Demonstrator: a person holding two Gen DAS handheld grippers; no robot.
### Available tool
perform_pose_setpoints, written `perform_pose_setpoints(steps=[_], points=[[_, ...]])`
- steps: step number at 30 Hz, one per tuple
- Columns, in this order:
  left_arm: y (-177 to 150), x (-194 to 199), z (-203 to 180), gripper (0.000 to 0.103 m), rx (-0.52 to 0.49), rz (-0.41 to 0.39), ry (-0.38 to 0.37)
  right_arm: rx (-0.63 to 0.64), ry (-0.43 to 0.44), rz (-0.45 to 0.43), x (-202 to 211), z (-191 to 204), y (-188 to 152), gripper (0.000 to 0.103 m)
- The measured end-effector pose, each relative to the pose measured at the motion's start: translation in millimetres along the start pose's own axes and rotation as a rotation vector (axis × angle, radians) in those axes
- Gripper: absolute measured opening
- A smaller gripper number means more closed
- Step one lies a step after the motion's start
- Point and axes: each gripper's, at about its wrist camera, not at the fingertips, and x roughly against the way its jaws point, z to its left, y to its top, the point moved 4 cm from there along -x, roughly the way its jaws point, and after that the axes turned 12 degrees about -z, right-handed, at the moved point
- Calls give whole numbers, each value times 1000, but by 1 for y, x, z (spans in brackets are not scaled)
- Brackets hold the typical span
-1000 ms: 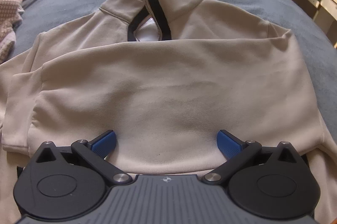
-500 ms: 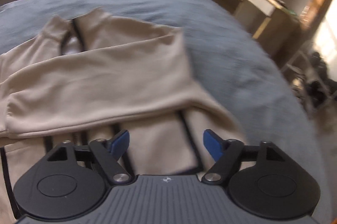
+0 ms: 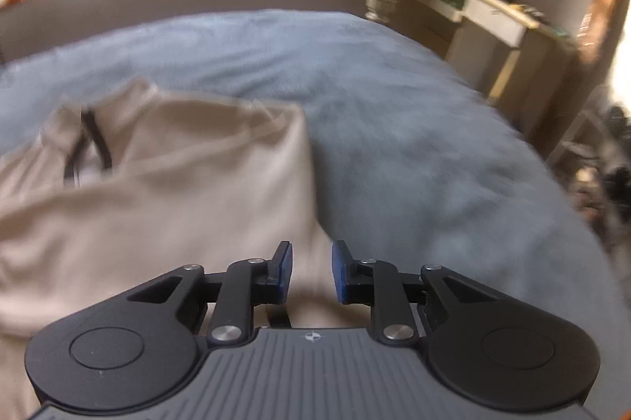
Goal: Fold clothes
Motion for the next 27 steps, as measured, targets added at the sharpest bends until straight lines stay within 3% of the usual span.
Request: perform_pose_setpoints(steps=[2, 5, 9, 12, 24, 27], points=[[-3, -17, -5, 54, 1, 76, 65, -9, 76, -18, -33, 1, 18, 21], [-15, -35, -1, 54, 27, 185, 148, -5, 119, 0, -83, -5, 23, 21], [-20, -39, -8, 56, -16, 191, 199, 0, 175, 26, -149, -12, 28, 20], [-22, -39, -9, 56, -31, 191, 219, -62, 221, 19, -175, -32, 31, 21], [-20, -38, -9, 59, -21, 191, 214, 3, 384, 44, -182, -35, 44, 21], [-19, -38, -8, 60, -20, 198, 214, -194, 396, 62, -208, -53, 48, 22]])
